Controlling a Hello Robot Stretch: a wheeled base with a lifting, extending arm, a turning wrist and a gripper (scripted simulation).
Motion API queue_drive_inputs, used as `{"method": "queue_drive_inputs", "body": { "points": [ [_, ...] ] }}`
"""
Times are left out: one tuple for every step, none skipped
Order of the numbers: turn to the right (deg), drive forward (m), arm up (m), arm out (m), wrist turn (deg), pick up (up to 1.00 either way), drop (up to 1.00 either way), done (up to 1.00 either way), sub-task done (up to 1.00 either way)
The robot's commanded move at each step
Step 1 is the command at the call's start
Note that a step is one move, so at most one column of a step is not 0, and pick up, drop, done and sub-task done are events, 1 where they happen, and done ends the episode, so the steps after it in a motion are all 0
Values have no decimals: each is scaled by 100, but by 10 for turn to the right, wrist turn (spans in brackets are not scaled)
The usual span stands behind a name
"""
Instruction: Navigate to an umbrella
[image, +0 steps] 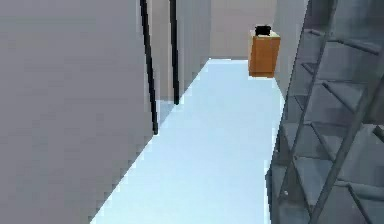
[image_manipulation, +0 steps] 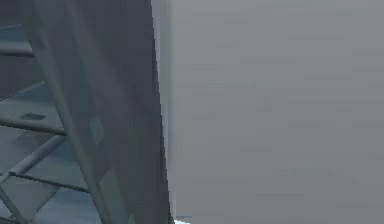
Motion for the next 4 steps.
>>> {"method": "queue_drive_inputs", "body": {
  "points": [
    [60,0,0,0,0,0,0,0,0],
    [0,100,0,0,0,0,0,0,0],
    [0,100,0,0,0,0,0,0,0],
    [60,0,0,0,0,0,0,0,0]
  ]
}}
